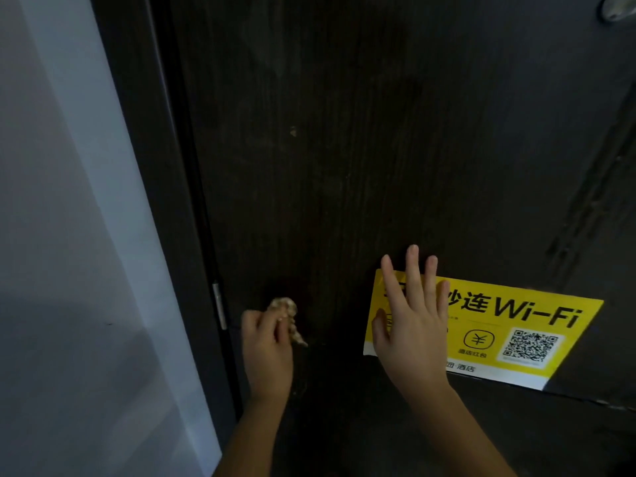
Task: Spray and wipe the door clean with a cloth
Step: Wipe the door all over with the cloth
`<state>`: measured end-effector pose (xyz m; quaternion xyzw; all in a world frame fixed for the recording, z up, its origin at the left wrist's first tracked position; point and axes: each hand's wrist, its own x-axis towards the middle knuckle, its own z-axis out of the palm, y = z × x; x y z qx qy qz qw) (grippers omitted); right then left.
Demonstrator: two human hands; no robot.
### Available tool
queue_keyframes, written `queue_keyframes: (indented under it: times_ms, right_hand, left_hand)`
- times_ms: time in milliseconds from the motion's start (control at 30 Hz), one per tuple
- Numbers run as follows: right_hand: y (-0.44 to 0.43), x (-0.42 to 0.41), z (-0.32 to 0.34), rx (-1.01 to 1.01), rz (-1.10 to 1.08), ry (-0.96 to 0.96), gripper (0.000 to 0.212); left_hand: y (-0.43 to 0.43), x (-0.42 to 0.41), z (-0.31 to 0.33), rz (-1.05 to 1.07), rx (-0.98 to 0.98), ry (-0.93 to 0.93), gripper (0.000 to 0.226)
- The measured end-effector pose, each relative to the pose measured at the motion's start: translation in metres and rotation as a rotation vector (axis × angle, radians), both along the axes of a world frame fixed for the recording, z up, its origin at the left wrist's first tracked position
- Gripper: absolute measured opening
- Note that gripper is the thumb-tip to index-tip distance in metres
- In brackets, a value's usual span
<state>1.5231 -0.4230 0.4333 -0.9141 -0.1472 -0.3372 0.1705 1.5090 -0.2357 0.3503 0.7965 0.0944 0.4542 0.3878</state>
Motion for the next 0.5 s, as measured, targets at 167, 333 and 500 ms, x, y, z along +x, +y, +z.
queue_keyframes:
  times_ms: [167, 333, 500]
  right_hand:
    - [0.004, 0.002, -0.002, 0.007, -0.016, -0.001, 0.09]
    - [0.01, 0.0, -0.003, 0.052, -0.015, -0.004, 0.088]
    - [0.007, 0.001, -0.004, 0.044, -0.013, 0.0, 0.092]
  left_hand:
    - [-0.054, 0.001, -0.006, -0.047, 0.082, 0.092, 0.02]
    - [-0.081, 0.0, -0.013, -0.228, 0.091, 0.158, 0.015]
    - [-0.049, -0.005, -0.007, -0.167, 0.169, 0.096, 0.023]
